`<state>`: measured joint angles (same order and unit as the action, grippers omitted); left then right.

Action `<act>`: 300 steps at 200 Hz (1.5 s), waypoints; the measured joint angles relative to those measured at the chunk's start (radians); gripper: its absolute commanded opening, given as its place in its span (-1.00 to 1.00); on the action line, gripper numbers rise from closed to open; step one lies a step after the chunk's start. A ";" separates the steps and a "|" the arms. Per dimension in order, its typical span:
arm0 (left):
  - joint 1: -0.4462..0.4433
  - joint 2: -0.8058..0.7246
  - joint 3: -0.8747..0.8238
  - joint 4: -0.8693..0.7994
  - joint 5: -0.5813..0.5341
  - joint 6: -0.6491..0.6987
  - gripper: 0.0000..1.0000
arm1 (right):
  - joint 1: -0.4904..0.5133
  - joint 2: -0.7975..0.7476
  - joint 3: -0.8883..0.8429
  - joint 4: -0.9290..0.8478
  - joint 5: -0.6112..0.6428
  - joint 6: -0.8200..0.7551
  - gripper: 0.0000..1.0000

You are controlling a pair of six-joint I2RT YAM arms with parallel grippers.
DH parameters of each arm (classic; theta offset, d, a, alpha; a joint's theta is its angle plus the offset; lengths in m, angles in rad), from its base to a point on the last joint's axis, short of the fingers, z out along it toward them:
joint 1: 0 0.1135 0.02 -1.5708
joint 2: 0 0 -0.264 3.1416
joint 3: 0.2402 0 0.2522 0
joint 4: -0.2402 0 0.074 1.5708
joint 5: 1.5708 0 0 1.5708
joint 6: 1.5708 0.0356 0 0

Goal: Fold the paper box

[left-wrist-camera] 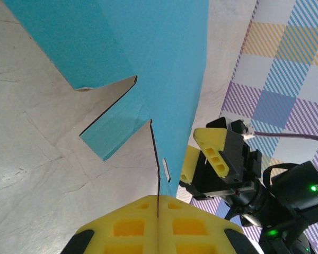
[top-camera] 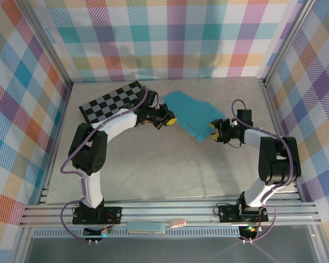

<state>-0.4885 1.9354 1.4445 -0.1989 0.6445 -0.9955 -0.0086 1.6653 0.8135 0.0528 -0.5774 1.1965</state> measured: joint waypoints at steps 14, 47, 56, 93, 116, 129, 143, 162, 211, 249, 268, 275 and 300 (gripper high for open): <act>0.000 0.000 0.000 0.008 0.002 -0.006 -1.00 | -0.002 0.012 0.000 0.030 -0.001 0.013 -0.22; 0.000 -0.002 0.000 0.020 0.002 -0.011 -1.00 | -0.007 0.016 0.000 0.090 0.001 0.045 -0.54; 0.000 -0.002 0.000 0.019 0.002 -0.011 -1.00 | -0.008 0.016 0.000 0.100 0.005 0.058 -0.68; 0.001 -0.004 0.000 0.020 -0.002 -0.009 -0.60 | -0.012 -0.010 0.001 0.133 0.021 0.078 -1.00; 0.001 -0.023 0.000 0.011 -0.016 0.002 -0.08 | -0.012 -0.061 0.037 0.083 0.058 0.075 -1.00; 0.001 -0.048 0.010 -0.029 -0.042 0.026 0.01 | -0.012 -0.096 0.094 0.031 0.090 0.067 -1.00; 0.001 -0.089 0.032 -0.084 -0.085 0.058 0.06 | -0.012 -0.130 0.180 -0.033 0.122 0.047 -1.00; 0.001 -0.166 0.058 -0.132 -0.158 0.100 0.08 | -0.012 -0.162 0.328 -0.127 0.163 0.018 -1.00; 0.022 -0.320 0.088 -0.172 -0.290 0.170 0.08 | -0.011 -0.193 0.622 -0.433 0.280 -0.047 -1.00; 0.047 -0.321 0.090 -0.218 -0.315 0.194 0.06 | 0.079 -0.185 0.958 -0.911 0.568 -0.089 -1.00; 0.052 -0.321 0.088 -0.222 -0.314 0.201 0.04 | 0.210 -0.201 1.053 -1.067 0.709 -0.058 -1.00; 0.052 -0.321 0.086 -0.223 -0.313 0.202 0.04 | 0.253 -0.209 1.054 -1.104 0.745 -0.040 -1.00; 0.052 -0.321 0.081 -0.242 -0.304 0.203 0.03 | 0.343 -0.167 1.048 -1.180 0.781 0.045 -1.00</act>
<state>-0.4366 1.6146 1.5257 -0.4412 0.3401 -0.7921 0.3344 1.4986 1.8618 -1.1275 0.2039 1.2415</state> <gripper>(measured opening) 0.518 0.047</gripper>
